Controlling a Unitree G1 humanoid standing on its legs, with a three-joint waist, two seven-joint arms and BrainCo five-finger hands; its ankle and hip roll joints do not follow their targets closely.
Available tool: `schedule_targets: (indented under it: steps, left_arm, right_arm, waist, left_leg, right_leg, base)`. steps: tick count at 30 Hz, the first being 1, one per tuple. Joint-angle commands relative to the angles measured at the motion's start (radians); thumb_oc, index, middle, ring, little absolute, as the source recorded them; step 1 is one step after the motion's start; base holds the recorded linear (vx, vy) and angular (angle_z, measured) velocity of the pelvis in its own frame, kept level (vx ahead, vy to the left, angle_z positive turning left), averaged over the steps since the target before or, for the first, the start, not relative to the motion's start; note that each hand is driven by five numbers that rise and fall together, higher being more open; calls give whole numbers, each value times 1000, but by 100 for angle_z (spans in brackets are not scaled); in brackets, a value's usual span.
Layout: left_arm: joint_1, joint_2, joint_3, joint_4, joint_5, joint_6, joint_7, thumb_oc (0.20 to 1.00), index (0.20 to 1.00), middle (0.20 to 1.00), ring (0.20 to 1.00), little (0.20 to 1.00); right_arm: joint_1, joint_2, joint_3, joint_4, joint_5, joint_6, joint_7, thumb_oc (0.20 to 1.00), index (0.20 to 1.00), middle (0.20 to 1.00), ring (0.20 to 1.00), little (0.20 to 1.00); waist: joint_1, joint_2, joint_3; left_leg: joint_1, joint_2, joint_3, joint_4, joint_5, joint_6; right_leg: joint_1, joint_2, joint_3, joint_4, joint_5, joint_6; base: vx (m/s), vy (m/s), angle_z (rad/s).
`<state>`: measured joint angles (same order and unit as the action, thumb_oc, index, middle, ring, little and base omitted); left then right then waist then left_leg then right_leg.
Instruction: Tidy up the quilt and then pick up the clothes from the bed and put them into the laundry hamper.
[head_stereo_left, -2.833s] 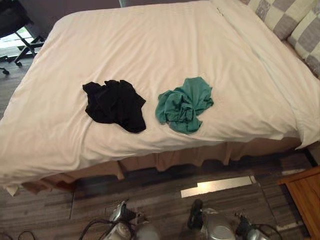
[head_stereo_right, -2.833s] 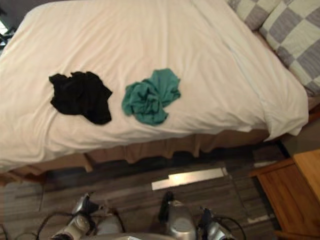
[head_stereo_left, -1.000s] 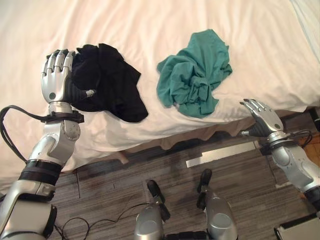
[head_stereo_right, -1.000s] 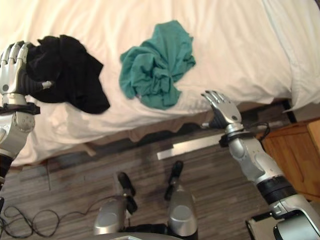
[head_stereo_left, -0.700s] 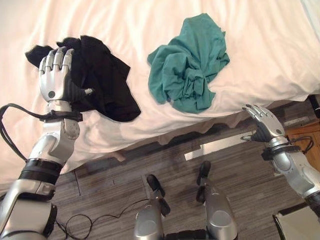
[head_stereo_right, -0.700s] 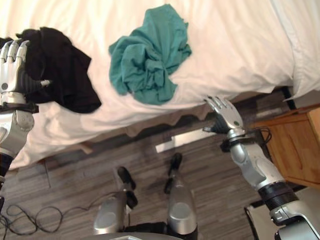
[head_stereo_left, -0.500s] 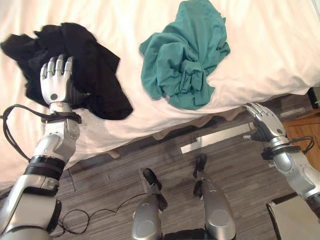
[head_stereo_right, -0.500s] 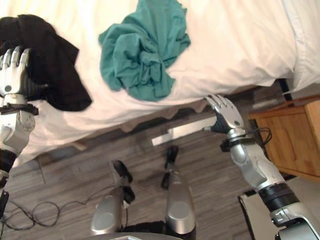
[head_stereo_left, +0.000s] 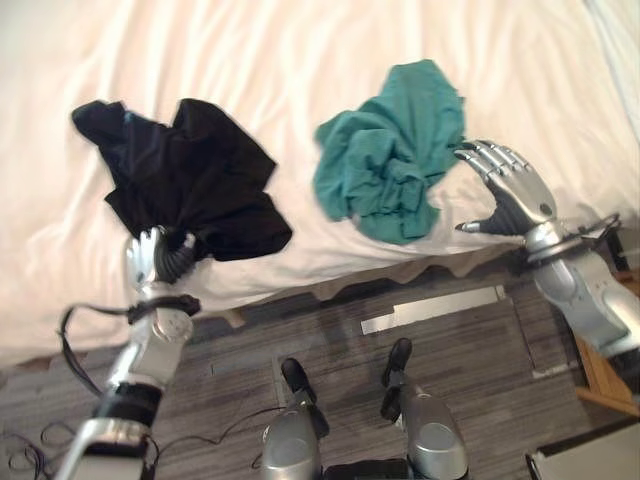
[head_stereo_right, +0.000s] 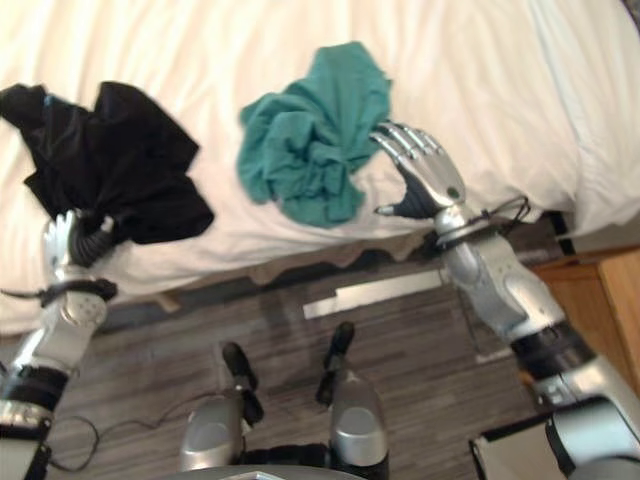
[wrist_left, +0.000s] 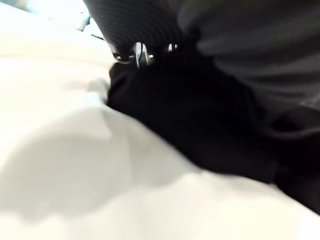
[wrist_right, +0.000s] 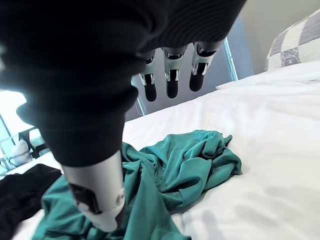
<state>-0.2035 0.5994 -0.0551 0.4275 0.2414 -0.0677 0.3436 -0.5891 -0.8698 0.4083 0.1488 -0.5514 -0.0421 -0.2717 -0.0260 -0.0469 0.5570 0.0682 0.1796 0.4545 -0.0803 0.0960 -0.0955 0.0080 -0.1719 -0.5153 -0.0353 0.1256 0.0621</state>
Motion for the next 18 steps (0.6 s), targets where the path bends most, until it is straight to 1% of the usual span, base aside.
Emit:
schedule_targets:
  steps: [1,4,6,8,9,10,12,13,14,15,16,17,18]
  left_arm:
    - [203,-48,-43,47,-182,-30,-49,200,200,200,200,200]
    - [284,-64,-46,34,-227,-52,-73,200,200,200,200,200]
    - [316,-72,-45,20,-274,-71,-90,200,200,200,200,200]
    - [335,-72,-37,-6,-326,-88,-108,200,200,200,200,200]
    - [339,-66,-39,-25,-337,-94,-117,200,200,200,200,200]
    - [340,-66,-38,-26,-337,-93,-118,200,200,200,200,200]
    - [337,-52,-41,-57,-357,-107,-131,200,200,200,200,200]
    - [335,-43,-38,-81,-362,-109,-136,200,200,200,200,200]
    - [318,-40,-27,-117,-372,-109,-151,200,200,200,200,200]
    - [320,-38,-29,-118,-373,-108,-152,200,200,200,200,200]
    - [309,-39,-24,-139,-377,-110,-155,200,200,200,200,200]
    - [286,-41,-3,-178,-385,-114,-161,200,200,200,200,200]
    - [287,-38,-5,-179,-386,-113,-161,200,200,200,200,200]
  right_arm:
    - [-159,42,60,179,-22,72,3,1000,1000,1000,1000,1000]
    - [-295,95,121,409,21,97,12,1000,1000,1000,1000,1000]
    - [-349,145,140,555,66,104,21,1000,1000,1000,1000,1000]
    - [-363,185,141,668,103,113,30,1000,1000,1000,1000,1000]
    - [-360,200,144,710,105,114,42,517,517,517,517,517]
    - [-361,201,145,712,105,113,41,200,200,200,200,200]
    - [-356,217,136,743,123,110,52,200,200,200,200,200]
    - [-326,222,123,725,132,106,58,200,200,200,200,200]
    - [-234,224,91,665,147,91,63,200,200,200,200,200]
    - [-227,224,87,661,146,92,64,200,200,200,200,200]
    - [-139,229,54,624,165,86,63,200,200,200,200,200]
    - [10,230,-18,551,215,67,62,200,200,200,200,200]
    - [19,229,-24,545,215,69,63,200,200,200,200,200]
  waist:
    - [98,8,-37]
    - [137,40,-37]
    - [157,63,-37]
    - [166,83,-37]
    - [169,90,-37]
    - [168,90,-37]
    - [173,97,-37]
    - [172,97,-37]
    - [163,91,-52]
    - [164,90,-54]
    - [157,83,-70]
    - [134,68,-95]
    - [136,67,-97]
  left_leg:
    - [-84,75,-4,-7,-83,-84]
    - [-107,76,-17,-7,-71,-89]
    - [-118,76,-26,-7,-69,-88]
    - [-121,75,-31,-7,-68,-87]
    - [-117,72,-35,-7,-68,-85]
    - [-117,73,-36,-7,-69,-85]
    - [-106,69,-38,-7,-75,-82]
    - [-94,63,-40,-7,-80,-79]
    - [-82,57,-43,-7,-86,-74]
    - [-82,57,-44,-7,-87,-74]
    - [-76,54,-45,-7,-93,-71]
    - [-63,48,-49,-7,-104,-66]
    - [-63,48,-50,-7,-105,-65]
  right_leg:
    - [-102,-181,21,124,-114,129]
    - [-104,-178,12,116,-112,125]
    - [-104,-177,7,111,-110,124]
    - [-98,-178,0,104,-106,125]
    - [-91,-178,-3,101,-104,126]
    - [-89,-178,-4,100,-104,126]
    - [-78,-183,-8,100,-102,130]
    - [-66,-188,-11,99,-100,132]
    - [-53,-191,-12,100,-100,133]
    - [-52,-191,-13,100,-100,133]
    - [-44,-191,-15,99,-101,134]
    - [-29,-189,-14,95,-104,133]
    - [-28,-189,-15,95,-104,133]
  base:
    - [5,-67,40]
    - [-3,-50,30]
    - [-7,-15,35]
    - [-16,22,28]
    - [-10,28,21]
    - [-6,32,17]
    - [-7,53,3]
    - [31,78,1]
    - [37,56,1]
    - [61,36,5]
    - [79,18,17]
    - [79,18,23]
    - [67,14,27]
